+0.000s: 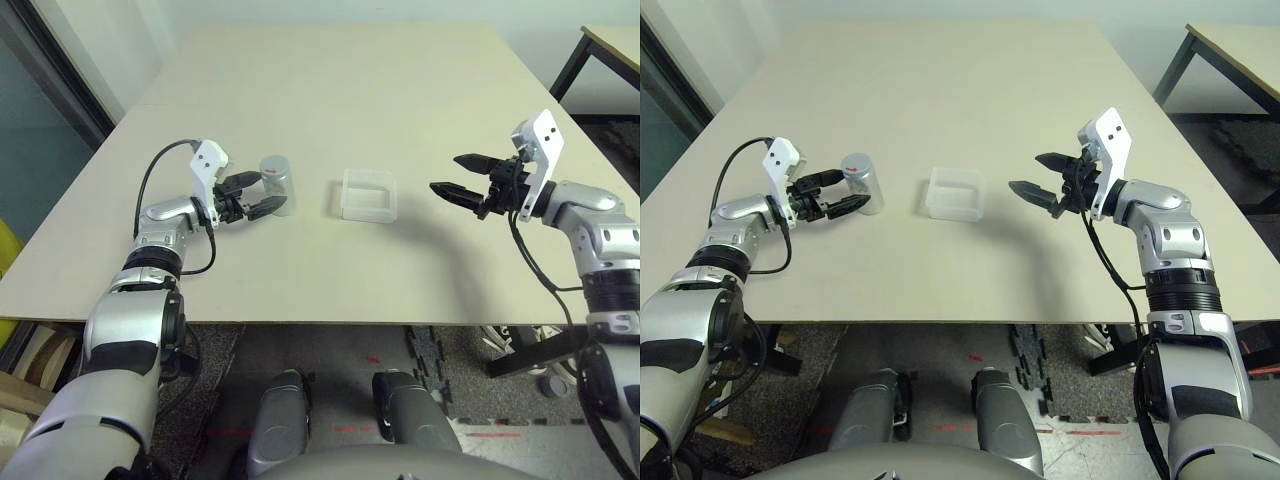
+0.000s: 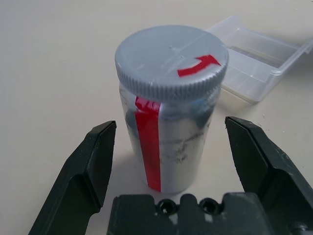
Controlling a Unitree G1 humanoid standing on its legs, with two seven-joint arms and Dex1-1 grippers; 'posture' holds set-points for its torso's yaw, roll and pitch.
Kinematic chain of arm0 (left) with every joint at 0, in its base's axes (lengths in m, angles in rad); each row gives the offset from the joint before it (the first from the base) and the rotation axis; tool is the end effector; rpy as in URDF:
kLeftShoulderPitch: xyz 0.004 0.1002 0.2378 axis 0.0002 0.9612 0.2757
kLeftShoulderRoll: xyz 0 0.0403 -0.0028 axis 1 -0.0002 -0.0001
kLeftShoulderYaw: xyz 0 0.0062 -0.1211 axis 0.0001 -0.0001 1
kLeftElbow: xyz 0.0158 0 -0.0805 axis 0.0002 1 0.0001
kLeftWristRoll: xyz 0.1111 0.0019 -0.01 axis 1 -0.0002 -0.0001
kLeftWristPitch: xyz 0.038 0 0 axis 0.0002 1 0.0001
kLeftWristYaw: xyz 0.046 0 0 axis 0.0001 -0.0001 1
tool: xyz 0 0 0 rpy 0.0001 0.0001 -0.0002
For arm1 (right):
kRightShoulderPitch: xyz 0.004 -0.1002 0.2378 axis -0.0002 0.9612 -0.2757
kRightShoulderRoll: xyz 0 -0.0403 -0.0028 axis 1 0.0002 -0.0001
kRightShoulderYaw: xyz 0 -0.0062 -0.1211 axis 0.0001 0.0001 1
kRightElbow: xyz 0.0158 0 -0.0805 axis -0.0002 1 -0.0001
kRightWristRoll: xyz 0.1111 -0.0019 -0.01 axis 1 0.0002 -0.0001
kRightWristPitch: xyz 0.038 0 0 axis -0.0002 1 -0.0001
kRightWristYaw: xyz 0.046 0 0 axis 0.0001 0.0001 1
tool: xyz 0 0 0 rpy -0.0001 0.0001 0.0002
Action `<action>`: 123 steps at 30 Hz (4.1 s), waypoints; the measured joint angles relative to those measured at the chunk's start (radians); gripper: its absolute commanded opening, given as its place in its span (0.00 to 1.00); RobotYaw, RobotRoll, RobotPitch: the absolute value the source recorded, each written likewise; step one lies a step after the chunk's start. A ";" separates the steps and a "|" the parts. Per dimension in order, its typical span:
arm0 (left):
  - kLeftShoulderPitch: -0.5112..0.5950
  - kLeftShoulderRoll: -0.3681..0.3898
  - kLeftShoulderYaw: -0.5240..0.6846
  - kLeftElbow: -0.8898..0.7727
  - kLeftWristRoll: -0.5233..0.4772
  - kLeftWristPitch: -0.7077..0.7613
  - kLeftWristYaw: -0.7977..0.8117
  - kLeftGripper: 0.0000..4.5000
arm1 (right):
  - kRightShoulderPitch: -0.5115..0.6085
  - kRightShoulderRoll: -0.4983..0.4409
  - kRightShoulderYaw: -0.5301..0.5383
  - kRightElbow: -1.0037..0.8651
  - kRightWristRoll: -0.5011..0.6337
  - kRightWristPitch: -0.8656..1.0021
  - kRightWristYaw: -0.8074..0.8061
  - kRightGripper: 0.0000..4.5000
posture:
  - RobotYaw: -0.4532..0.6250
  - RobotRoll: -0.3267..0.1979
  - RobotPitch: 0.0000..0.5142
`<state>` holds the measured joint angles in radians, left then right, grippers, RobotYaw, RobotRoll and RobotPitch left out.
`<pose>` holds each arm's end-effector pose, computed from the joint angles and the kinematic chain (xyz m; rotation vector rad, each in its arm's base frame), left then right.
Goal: Pour the medicine from the bottle into the box.
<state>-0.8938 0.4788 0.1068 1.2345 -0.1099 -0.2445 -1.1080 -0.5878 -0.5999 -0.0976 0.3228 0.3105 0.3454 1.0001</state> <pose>0.3556 0.2763 0.1011 0.1583 0.1422 -0.8414 0.3164 -0.2782 0.1572 -0.1636 0.1025 0.8254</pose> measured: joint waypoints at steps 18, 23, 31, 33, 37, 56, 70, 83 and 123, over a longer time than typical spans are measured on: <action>-0.011 -0.033 0.003 0.032 0.032 -0.002 0.065 0.70 | 0.066 -0.020 0.001 -0.086 0.048 0.077 0.005 1.00 | 0.26 0.62 0.22; -0.017 -0.037 0.011 0.037 0.032 0.004 0.059 0.62 | 0.064 -0.019 0.007 -0.089 0.051 0.086 0.008 1.00 | 0.26 0.62 0.21; -0.047 -0.048 0.011 0.031 0.029 0.052 -0.098 0.62 | 0.005 -0.021 0.053 -0.140 0.073 0.154 0.088 1.00 | 0.30 0.62 0.19; -0.057 -0.051 0.001 0.025 0.028 0.077 -0.178 0.62 | -0.036 -0.019 0.099 -0.151 0.075 0.197 0.121 1.00 | 0.31 0.62 0.19; -0.091 -0.078 -0.020 -0.037 0.026 0.109 -0.309 0.62 | -0.140 0.032 0.179 -0.162 0.074 0.252 0.144 1.00 | 0.33 0.62 0.18; -0.068 -0.092 -0.097 -0.287 -0.014 0.213 -0.488 0.62 | -0.346 0.268 0.262 0.015 0.021 0.206 0.127 1.00 | 0.37 0.62 0.17; -0.068 -0.100 -0.120 -0.290 -0.016 0.219 -0.490 0.62 | -0.367 0.300 0.263 0.025 0.018 0.202 0.126 1.00 | 0.37 0.62 0.16; -0.065 -0.104 -0.126 -0.298 -0.023 0.218 -0.490 0.62 | -0.367 0.296 0.274 0.001 0.031 0.225 0.163 0.58 | 0.37 0.62 0.16; 0.019 -0.103 -0.185 -0.448 -0.102 0.296 -0.499 0.62 | -0.460 0.342 0.321 0.267 0.006 0.110 0.410 1.00 | 0.40 0.62 0.16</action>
<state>-0.8752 0.3759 -0.0782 0.7869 -0.2123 0.0519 -1.6065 -1.0479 -0.2581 0.2232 0.5897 0.3168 0.4549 1.4105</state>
